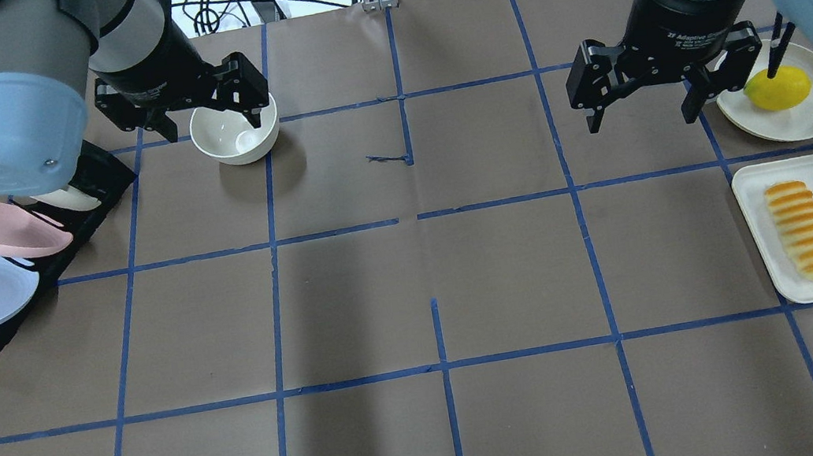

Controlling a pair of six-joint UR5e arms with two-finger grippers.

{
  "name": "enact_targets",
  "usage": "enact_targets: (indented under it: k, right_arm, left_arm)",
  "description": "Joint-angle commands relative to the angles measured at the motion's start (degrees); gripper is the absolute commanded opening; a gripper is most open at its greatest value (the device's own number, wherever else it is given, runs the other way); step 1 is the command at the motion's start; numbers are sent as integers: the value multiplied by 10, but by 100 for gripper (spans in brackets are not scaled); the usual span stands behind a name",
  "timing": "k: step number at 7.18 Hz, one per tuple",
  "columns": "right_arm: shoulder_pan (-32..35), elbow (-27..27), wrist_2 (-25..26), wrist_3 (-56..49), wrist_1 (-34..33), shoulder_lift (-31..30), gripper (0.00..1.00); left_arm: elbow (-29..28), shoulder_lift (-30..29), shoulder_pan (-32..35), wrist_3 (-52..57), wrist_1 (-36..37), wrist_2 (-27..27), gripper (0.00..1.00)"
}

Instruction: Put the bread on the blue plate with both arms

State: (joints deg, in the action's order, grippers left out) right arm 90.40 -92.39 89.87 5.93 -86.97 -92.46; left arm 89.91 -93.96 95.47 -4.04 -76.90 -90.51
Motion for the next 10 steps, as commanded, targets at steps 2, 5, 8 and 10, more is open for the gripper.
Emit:
enact_targets:
  k: [2,5,8,10]
  right_arm:
    - [0,-3,1,0,4,0,100]
    - [0,-3,9,-2,5,0,100]
    - [-6,-4,10,-3,6,3,100]
    - [-9,-6,9,-8,2,4,100]
  left_arm:
    - [0,2,1,2,0,-4,100]
    - [-4,11,-82,8,18,-7,100]
    - [4,28,-237,49,14,-13,100]
    - [15,10,-348,36,47,-58,100]
